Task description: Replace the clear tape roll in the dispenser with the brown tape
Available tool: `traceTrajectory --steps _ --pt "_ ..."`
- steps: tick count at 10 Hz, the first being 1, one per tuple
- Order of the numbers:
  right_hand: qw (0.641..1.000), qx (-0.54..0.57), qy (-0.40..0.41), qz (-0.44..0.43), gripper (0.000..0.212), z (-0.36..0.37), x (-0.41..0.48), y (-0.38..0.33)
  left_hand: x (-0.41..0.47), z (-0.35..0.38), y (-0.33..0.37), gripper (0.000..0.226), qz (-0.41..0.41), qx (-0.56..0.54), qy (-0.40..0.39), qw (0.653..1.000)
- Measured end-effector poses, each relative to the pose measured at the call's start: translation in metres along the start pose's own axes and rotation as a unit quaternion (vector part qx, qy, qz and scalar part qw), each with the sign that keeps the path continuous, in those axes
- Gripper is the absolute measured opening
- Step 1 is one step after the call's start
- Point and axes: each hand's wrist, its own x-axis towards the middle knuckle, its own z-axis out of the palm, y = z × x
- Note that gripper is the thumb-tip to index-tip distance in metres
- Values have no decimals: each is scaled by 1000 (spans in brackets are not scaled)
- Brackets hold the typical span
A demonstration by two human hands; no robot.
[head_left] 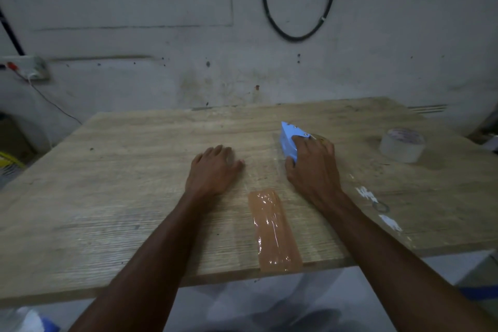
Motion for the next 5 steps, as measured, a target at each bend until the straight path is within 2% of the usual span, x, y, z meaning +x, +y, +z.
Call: traceTrajectory --steps 2,3,4,5 --pt "999 -36 41 5 33 -5 0 -1 -2 -5 5 69 -14 0 1 1000" --pt "997 -20 68 7 39 -12 23 1 10 -9 7 66 -16 26 4 1000" --pt "999 25 44 -17 41 -23 75 0 44 -17 3 66 -9 31 21 999" --pt "997 30 -57 -44 53 -13 112 -1 74 -17 2 66 4 56 22 998"
